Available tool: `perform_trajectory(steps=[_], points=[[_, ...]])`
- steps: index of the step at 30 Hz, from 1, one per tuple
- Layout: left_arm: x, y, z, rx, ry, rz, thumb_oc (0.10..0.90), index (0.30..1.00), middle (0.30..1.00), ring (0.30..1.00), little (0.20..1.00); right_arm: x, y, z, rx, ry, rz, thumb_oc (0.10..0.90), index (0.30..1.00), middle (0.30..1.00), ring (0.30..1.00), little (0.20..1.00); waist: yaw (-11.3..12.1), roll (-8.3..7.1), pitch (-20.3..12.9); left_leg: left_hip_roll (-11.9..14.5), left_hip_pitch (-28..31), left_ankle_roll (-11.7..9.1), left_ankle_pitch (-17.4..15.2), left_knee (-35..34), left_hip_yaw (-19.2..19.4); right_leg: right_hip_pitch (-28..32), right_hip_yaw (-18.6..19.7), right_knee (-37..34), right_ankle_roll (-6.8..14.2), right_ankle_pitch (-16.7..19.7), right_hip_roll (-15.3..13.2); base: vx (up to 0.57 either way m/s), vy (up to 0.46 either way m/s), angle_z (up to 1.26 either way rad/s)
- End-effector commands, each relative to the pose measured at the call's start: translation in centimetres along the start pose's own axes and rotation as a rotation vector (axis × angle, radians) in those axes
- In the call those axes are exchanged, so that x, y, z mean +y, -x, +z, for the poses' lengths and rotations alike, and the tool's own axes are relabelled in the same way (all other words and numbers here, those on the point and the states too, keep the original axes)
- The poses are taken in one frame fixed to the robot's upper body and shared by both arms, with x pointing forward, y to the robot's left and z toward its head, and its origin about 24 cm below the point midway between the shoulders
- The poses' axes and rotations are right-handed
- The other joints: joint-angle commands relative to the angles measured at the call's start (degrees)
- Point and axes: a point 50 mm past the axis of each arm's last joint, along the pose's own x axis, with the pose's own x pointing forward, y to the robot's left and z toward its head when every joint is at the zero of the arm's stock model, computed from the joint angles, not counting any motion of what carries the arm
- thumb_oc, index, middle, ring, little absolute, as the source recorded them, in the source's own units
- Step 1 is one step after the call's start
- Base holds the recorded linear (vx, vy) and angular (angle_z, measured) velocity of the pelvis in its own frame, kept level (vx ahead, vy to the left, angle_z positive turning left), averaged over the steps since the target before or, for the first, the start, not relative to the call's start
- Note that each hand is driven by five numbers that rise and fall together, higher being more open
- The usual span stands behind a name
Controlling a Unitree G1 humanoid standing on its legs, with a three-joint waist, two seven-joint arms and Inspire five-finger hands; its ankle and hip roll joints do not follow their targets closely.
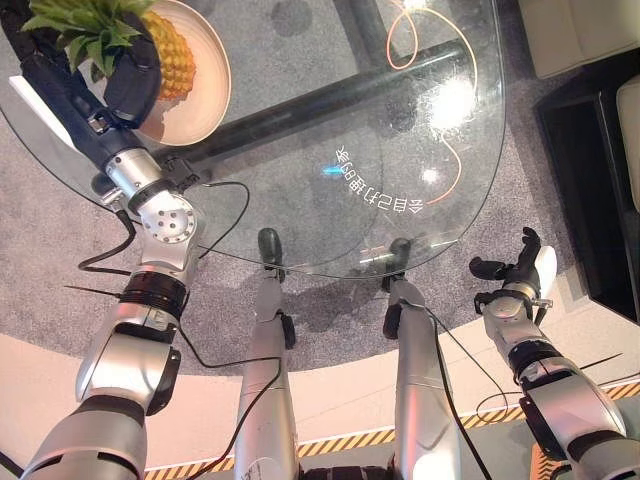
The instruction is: Pick up the fruit to the plate
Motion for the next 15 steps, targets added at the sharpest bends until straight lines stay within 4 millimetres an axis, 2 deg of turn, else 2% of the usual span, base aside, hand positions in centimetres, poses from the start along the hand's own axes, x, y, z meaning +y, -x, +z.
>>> perform_trajectory(steps=[1, 15], points=[[-0.5, -2.1, 3.6, -0.203, 0.140, 0.021, 0.800, 0.900, 0.900, 0.900, 0.900, -2.2, 0.3, -3.2, 0.071, 0.032, -0.121, 0.800, 0.900, 0.900, 0.900, 0.900, 0.73, -0.36, -1.41, -3.04, 0.10, 0.84, -11.94, 9.62, -0.45, 3.22, -3.16, -6.24, 0.06, 1.90, 1.51, 0.00, 0.000, 0.00], [-1.9, -1.6, 5.3, -0.275, 0.218, -0.033, 0.800, 0.900, 0.900, 0.900, 0.900, -2.0, 0.9, -4.2, 0.093, 0.026, -0.118, 0.800, 0.900, 0.900, 0.900, 0.900, 1.08, 0.17, -1.41, -3.47, 1.95, 1.16, -11.85, 8.77, -0.66, 4.88, -2.84, -6.22, 0.35, 2.00, 1.20, 0.00, -0.010, 0.00]])
